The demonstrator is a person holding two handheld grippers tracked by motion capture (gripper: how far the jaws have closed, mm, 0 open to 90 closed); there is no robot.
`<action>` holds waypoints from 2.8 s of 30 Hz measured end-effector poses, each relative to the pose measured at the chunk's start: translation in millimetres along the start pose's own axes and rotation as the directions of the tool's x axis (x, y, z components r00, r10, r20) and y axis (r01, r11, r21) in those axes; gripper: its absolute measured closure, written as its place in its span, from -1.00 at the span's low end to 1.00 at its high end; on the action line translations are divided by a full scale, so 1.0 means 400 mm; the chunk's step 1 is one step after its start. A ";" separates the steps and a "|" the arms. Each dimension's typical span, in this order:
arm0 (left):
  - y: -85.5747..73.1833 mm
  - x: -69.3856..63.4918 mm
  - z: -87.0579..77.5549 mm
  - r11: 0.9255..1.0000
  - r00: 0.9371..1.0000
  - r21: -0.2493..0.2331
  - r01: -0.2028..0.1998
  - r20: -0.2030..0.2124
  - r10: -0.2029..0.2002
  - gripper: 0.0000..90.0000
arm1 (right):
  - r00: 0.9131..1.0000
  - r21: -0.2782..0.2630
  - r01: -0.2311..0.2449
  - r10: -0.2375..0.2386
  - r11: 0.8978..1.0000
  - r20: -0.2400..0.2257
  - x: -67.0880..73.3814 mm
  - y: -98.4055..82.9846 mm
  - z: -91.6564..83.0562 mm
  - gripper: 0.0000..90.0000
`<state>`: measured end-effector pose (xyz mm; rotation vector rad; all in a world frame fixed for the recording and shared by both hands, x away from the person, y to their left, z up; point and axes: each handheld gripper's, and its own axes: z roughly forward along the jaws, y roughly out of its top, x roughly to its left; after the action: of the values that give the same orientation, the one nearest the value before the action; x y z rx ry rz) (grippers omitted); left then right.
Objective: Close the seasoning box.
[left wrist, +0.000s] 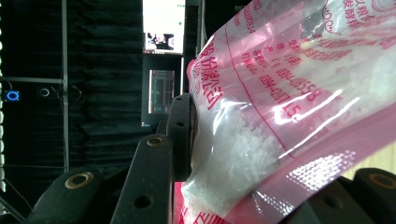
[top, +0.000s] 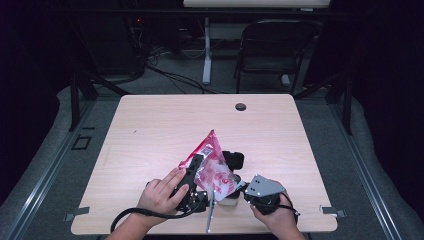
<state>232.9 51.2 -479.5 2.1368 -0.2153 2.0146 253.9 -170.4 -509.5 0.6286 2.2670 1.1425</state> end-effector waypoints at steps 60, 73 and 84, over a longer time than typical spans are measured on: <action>0.002 -0.001 0.002 1.000 1.000 -0.002 0.003 0.012 -0.003 0.58 | 1.000 0.005 0.002 -0.002 1.000 0.005 0.000 0.000 -0.001 0.99; 0.001 -0.002 0.005 1.000 1.000 0.001 0.013 0.023 -0.013 0.58 | 1.000 -0.003 -0.007 0.007 1.000 0.014 -0.003 -0.001 -0.005 0.99; 0.001 -0.003 0.005 1.000 1.000 0.003 0.013 0.028 -0.013 0.58 | 1.000 0.002 -0.005 0.005 1.000 0.011 -0.003 -0.001 -0.004 0.99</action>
<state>234.8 50.2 -481.0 2.1631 -0.2022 1.9803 253.7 -172.2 -508.9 0.6403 2.2589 1.1370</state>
